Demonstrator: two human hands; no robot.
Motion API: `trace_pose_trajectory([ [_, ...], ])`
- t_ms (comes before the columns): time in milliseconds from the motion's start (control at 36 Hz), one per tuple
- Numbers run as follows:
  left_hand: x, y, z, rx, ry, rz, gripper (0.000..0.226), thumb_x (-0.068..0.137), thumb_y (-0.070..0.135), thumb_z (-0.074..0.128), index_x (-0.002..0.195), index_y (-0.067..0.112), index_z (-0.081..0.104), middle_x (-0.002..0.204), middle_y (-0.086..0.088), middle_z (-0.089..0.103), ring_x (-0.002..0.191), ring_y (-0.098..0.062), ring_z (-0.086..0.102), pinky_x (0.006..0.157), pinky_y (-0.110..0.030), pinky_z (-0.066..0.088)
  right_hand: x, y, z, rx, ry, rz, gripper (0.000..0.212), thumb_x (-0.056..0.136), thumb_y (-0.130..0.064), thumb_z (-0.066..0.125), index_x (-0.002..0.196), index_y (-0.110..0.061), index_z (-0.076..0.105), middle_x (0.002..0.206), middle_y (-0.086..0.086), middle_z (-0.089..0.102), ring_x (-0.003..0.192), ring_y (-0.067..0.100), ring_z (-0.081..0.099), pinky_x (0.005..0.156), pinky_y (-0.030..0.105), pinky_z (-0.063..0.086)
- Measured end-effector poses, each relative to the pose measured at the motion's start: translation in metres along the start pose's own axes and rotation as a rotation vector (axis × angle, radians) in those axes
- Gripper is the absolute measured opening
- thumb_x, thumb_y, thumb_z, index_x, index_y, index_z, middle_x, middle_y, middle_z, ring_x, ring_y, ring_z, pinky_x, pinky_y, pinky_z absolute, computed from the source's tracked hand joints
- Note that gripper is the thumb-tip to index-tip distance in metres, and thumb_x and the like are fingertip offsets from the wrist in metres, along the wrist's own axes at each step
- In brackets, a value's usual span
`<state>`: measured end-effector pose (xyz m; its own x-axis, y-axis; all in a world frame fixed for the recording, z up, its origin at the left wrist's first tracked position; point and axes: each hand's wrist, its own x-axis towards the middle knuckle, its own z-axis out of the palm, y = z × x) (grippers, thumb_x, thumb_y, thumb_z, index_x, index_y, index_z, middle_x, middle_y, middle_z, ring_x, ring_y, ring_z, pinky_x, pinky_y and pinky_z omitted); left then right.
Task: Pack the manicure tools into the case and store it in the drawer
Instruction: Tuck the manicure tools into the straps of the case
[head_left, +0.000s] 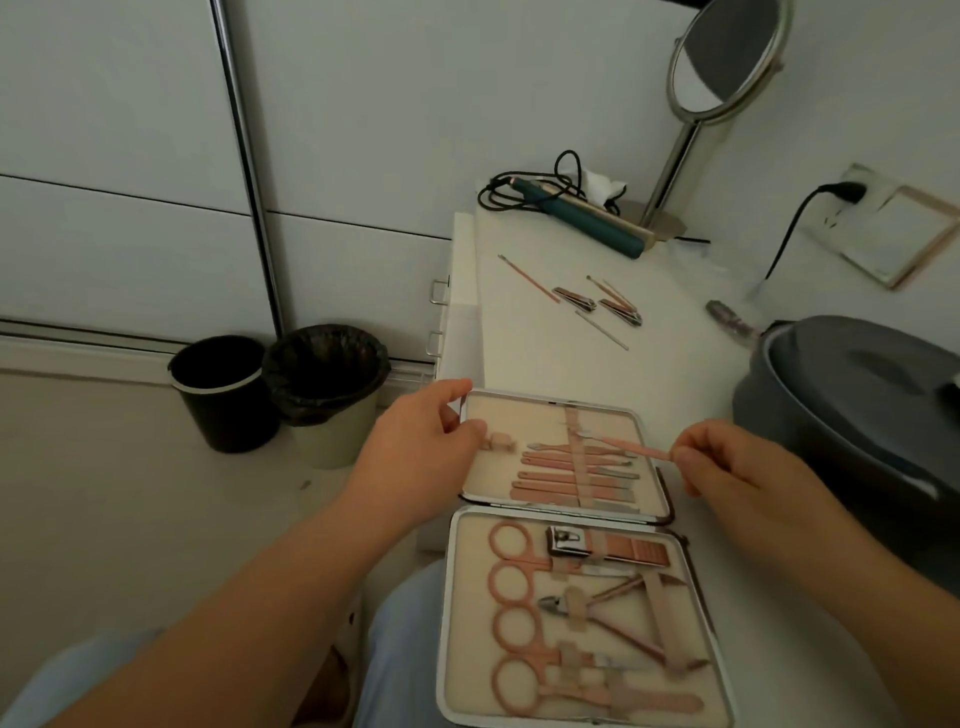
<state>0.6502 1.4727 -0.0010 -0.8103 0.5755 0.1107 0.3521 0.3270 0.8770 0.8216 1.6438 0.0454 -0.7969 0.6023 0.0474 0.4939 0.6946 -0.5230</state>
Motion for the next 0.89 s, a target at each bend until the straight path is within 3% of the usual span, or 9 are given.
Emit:
trace_pose_trajectory([
  [139,-0.004,0.003,0.001,-0.034,-0.034,0.015,0.04,0.084,0.017,0.054,0.122,0.027,0.055,0.08,-0.009,0.063,0.073,-0.017,0.06,0.068,-0.027,0.05,-0.007,0.007,-0.002,-0.024,-0.023,0.046,0.021,0.091,-0.028,0.047,0.073,-0.025,0.057,0.069,-0.004,0.06,0.066,0.01,0.055,0.052,0.021,0.037],
  [278,-0.004,0.002,0.0,0.003,-0.026,0.04,0.04,0.084,0.018,0.054,0.123,0.029,0.055,0.077,-0.008,0.062,0.068,-0.014,0.058,0.056,-0.012,0.042,-0.011,0.011,-0.006,-0.005,-0.051,0.093,0.021,0.09,-0.027,0.048,0.072,-0.025,0.059,0.07,-0.003,0.062,0.068,0.012,0.058,0.056,0.024,0.042],
  [444,-0.004,0.002,0.0,0.012,-0.029,0.054,0.04,0.085,0.019,0.054,0.123,0.028,0.054,0.082,-0.009,0.064,0.075,-0.018,0.061,0.063,-0.019,0.046,-0.006,0.014,-0.007,0.021,-0.071,0.096,0.02,0.089,-0.024,0.05,0.072,-0.023,0.061,0.071,-0.002,0.063,0.069,0.013,0.057,0.056,0.024,0.042],
  [694,-0.003,0.003,-0.002,0.052,-0.021,0.058,0.039,0.084,0.019,0.055,0.122,0.029,0.055,0.067,0.004,0.056,0.066,-0.008,0.055,0.055,-0.005,0.039,0.009,0.011,-0.001,0.018,-0.123,0.024,0.016,0.086,-0.03,0.056,0.071,-0.029,0.061,0.067,-0.008,0.065,0.067,0.007,0.06,0.055,0.019,0.043],
  [778,-0.005,0.006,-0.003,0.124,-0.022,0.064,0.036,0.085,0.024,0.053,0.12,0.033,0.056,0.075,0.011,0.057,0.072,-0.004,0.055,0.057,-0.01,0.039,0.012,0.01,-0.002,0.017,-0.109,0.005,0.016,0.086,-0.03,0.056,0.07,-0.032,0.059,0.063,-0.014,0.066,0.063,0.006,0.06,0.053,0.018,0.043],
  [889,-0.007,0.014,-0.005,0.261,0.021,0.207,0.03,0.082,0.033,0.055,0.112,0.038,0.057,0.098,0.022,0.047,0.09,0.001,0.047,0.069,-0.015,0.037,0.008,0.007,-0.001,-0.091,-0.054,-0.057,0.013,0.088,-0.035,0.051,0.076,-0.039,0.055,0.065,-0.015,0.063,0.064,0.005,0.06,0.05,0.014,0.042],
])
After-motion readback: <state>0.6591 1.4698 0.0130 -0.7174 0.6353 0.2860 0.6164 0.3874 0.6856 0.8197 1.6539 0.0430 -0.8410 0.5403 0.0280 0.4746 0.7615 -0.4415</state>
